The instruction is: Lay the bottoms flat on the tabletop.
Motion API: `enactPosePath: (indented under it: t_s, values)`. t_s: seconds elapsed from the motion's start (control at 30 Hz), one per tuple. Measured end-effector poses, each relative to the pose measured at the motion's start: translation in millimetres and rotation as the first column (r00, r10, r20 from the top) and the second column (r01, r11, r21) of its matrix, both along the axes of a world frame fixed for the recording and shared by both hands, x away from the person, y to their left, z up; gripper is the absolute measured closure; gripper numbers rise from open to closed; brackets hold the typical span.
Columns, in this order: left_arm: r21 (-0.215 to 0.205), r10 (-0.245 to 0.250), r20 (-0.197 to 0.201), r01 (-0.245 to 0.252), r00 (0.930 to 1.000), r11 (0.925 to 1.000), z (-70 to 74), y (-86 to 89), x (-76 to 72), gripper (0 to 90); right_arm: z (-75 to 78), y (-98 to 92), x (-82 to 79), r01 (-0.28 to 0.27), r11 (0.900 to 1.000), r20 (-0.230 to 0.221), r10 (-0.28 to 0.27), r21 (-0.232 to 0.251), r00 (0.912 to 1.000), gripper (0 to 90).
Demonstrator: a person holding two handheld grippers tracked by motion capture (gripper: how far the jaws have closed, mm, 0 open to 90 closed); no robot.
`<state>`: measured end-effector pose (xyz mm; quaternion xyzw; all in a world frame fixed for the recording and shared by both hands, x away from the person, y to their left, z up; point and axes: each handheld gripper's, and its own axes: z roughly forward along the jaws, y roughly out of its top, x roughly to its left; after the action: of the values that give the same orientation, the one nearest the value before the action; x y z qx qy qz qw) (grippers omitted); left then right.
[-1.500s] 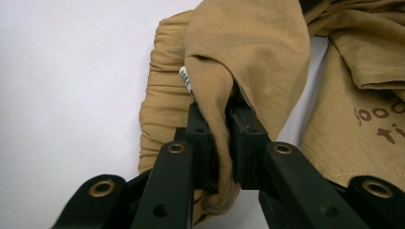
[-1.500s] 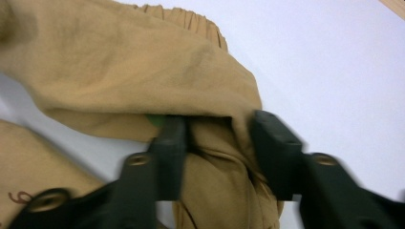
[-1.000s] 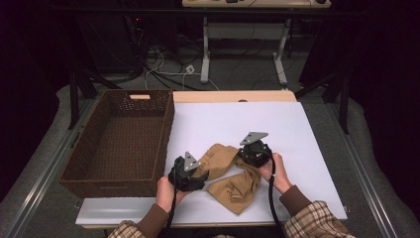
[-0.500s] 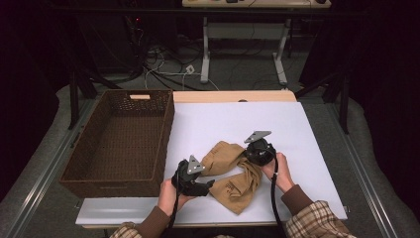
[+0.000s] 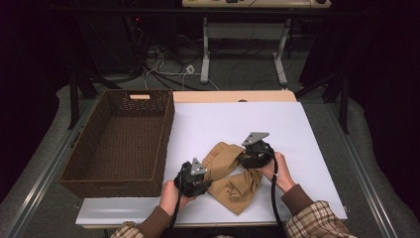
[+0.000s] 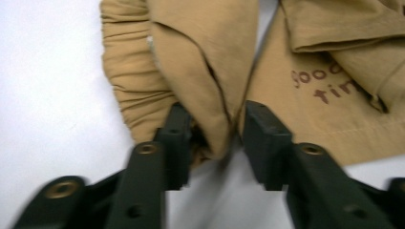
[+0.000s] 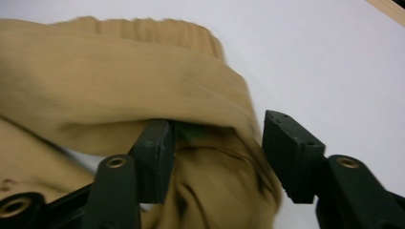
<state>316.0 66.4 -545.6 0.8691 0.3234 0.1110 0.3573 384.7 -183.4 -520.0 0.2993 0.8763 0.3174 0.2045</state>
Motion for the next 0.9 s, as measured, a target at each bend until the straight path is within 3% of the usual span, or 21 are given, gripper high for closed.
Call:
enactPosePath:
  t_s: [0.17,0.3,0.43,0.53,0.9]
  values:
    - [-0.026,0.003,-0.003,-0.003,1.0000,0.9997,-2.7,-0.8,2.5,75.9,-1.0,10.6,-4.5,-0.068,0.997,0.003,0.068,-0.027,0.9977,34.8]
    - [-0.029,0.004,0.008,-0.004,1.0000,0.9996,-3.6,-2.3,3.6,77.4,-4.5,9.5,-2.5,-0.056,0.998,0.011,0.056,-0.037,0.9984,55.5]
    - [-0.028,0.002,0.009,-0.002,1.0000,0.9996,-3.0,-1.2,4.6,77.2,-5.5,4.3,0.1,-0.012,1.000,0.017,0.012,0.000,0.9998,74.0]
    - [-0.038,0.002,0.008,-0.002,1.0000,0.9993,-0.1,0.8,4.2,74.3,-5.3,2.0,0.9,0.019,1.000,0.024,-0.019,0.009,0.9995,83.5]
    - [-0.050,-0.037,-0.001,0.036,0.9993,0.9981,10.2,0.5,-4.8,51.1,-0.8,-8.7,4.4,0.107,0.991,0.006,-0.107,0.080,0.9942,84.7]
